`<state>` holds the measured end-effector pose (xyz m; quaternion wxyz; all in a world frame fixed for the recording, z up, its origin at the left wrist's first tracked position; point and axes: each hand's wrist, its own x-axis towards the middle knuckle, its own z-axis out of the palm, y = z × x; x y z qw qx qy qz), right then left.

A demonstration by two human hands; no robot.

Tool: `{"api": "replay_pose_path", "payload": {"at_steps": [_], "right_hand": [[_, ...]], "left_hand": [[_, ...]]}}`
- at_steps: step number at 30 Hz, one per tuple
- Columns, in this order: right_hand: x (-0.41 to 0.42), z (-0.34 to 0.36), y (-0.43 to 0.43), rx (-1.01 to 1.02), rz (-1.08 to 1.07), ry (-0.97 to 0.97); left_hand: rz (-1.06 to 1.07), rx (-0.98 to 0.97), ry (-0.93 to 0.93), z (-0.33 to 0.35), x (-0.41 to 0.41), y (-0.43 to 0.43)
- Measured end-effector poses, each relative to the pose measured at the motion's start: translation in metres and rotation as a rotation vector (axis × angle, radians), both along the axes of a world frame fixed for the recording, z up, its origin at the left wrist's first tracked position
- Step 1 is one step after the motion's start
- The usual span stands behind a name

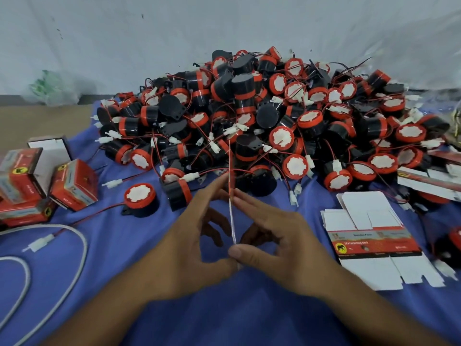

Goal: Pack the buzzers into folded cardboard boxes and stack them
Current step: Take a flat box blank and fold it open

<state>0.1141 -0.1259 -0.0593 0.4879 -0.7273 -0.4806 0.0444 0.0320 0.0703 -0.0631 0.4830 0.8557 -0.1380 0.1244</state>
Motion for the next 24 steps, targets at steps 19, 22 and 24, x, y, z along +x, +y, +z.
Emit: {"api": "replay_pose_path", "payload": {"at_steps": [19,22,24], "right_hand": [[-0.005,0.006,0.005,0.023,0.011,-0.018],[-0.01,0.012,0.005,0.061,0.156,0.172],[-0.012,0.016,0.006,0.018,0.254,0.244]], "left_hand": [[0.149,-0.224,0.06,-0.003,0.005,-0.001],[0.098,-0.331,0.12,0.001,0.005,-0.006],[0.041,-0.469,0.198,0.004,0.005,-0.009]]}}
